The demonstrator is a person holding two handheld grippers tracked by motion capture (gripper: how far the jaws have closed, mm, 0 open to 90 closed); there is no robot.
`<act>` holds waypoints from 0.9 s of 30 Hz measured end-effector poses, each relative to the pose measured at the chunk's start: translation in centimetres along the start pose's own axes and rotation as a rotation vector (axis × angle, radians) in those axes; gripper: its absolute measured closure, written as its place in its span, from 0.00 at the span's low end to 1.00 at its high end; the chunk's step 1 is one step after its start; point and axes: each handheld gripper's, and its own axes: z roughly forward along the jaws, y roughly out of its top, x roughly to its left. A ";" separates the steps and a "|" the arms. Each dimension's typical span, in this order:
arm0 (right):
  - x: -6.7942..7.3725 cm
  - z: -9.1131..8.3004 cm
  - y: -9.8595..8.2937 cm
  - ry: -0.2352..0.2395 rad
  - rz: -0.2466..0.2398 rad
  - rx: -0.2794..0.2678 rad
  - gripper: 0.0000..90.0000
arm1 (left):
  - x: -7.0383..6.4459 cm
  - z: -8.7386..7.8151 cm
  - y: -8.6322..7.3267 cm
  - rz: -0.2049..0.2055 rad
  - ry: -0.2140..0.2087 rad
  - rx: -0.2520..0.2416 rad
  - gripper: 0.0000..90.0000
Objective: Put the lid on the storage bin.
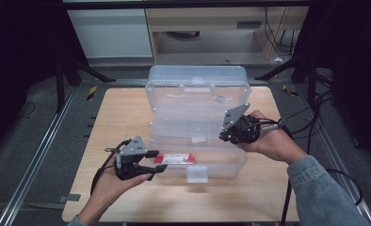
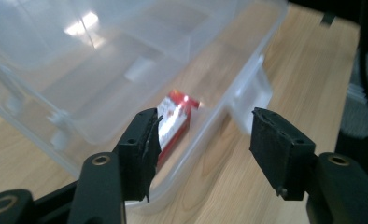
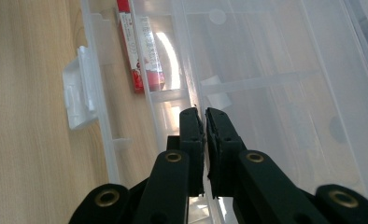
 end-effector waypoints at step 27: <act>0.9 0.3 -1.1 0.028 0.024 -0.041 0.94 | 7.2 -0.3 5.3 -0.159 0.165 -0.120 0.76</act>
